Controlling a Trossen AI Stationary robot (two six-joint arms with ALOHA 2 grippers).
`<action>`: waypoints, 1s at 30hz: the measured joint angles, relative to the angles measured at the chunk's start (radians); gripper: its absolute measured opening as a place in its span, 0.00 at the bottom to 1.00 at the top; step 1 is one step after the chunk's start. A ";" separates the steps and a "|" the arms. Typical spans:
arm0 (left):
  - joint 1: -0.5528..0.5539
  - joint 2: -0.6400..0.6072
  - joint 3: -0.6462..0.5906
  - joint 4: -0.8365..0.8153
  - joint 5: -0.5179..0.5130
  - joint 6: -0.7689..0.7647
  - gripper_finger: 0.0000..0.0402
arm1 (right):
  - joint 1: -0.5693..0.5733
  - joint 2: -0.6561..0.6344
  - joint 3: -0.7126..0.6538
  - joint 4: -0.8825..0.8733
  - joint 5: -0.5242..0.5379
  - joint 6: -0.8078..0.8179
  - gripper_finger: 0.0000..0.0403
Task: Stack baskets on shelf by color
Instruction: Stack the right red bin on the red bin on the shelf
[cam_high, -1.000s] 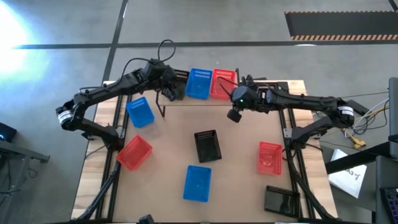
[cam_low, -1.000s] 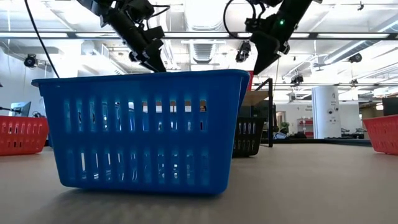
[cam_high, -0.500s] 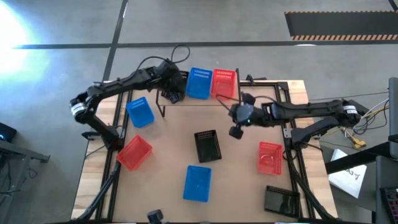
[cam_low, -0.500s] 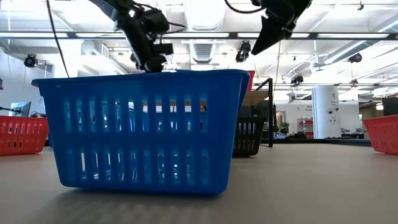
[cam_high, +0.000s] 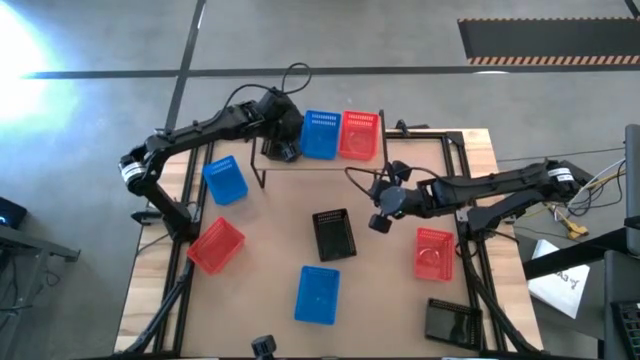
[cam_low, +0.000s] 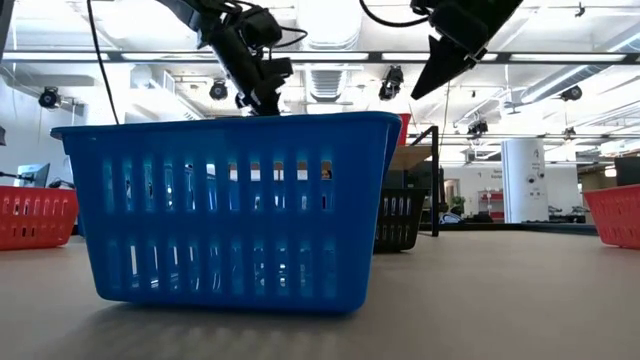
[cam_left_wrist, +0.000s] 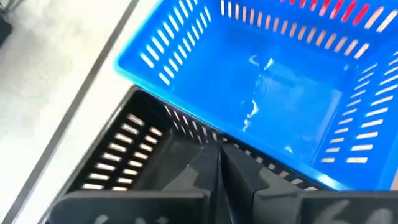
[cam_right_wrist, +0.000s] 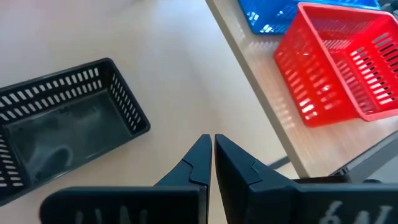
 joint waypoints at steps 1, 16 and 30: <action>-0.001 0.000 0.000 0.011 0.001 0.000 0.01 | 0.000 0.000 -0.004 0.005 0.000 0.000 0.03; -0.024 -0.085 0.038 0.021 0.001 0.019 0.01 | 0.054 -0.065 -0.050 0.051 0.000 0.007 0.03; -0.391 -0.476 -0.162 -0.043 -0.009 0.039 0.01 | 0.505 0.074 -0.182 0.210 0.154 0.298 0.03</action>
